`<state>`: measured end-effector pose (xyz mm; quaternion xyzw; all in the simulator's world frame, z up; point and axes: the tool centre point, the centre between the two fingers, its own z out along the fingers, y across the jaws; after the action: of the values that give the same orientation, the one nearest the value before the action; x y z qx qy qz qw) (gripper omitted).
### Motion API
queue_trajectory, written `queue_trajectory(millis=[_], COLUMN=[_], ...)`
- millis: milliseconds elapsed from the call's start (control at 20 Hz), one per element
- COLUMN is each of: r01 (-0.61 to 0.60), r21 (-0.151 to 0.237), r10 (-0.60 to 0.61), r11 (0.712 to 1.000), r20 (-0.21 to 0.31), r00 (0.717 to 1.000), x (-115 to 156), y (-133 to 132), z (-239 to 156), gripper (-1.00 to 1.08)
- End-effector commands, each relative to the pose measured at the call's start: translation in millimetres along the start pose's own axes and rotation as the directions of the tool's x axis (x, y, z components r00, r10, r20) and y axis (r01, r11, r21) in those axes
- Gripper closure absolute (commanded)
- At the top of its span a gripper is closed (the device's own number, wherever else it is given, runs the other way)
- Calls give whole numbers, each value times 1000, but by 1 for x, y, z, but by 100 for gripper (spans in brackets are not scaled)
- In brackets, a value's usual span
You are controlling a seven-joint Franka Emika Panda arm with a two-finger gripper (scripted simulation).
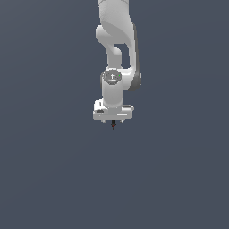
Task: Pick up the object and move it to a goal position.
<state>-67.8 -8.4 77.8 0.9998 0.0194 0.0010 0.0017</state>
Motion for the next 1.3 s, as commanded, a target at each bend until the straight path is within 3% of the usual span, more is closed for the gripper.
queue_trajectory(millis=[0,550,1250], r01=[5,9,10], r21=[2,3,3], r10=[-5,-9,-10], r11=[1000,1000,1000], r20=[0,2,2], r00=[1000,1000,1000], x=[-8,-15,-16], y=[-3,-5,-6], z=[7,17,63], gripper=[-92,-92,-92])
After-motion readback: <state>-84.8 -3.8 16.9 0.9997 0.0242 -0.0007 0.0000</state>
